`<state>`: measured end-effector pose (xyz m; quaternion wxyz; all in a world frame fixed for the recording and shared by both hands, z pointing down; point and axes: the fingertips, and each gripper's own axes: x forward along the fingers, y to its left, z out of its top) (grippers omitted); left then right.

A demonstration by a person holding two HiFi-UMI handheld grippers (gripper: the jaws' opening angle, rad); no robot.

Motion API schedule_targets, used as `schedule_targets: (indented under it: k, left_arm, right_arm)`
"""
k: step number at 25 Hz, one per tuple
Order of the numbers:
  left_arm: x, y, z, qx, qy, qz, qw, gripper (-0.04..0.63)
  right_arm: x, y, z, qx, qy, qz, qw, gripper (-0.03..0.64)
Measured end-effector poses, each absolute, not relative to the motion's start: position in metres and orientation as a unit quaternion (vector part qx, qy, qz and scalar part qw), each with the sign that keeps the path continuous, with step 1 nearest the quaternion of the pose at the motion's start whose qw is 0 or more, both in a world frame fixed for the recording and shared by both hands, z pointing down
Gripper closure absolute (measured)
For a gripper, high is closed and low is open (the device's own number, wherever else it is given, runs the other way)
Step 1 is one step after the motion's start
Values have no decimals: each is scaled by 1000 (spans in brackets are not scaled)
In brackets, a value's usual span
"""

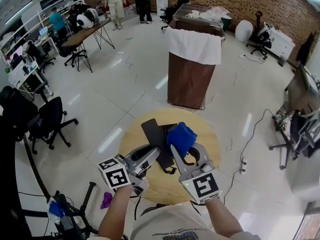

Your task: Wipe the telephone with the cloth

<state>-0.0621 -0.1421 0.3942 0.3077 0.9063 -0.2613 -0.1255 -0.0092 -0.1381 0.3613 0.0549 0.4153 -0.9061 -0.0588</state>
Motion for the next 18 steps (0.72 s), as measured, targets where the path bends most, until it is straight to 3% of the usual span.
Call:
schedule_targets:
  k: [12,18]
  left_arm:
    - [-76,-154,382,903,-265,-138,308,533]
    - [-71,-149,373,917,-196,-135,321,533]
  right_arm:
    - [-12,-124,385,408,-911,-19,59,555]
    - [11,-131,383,389,-918,77,-3,555]
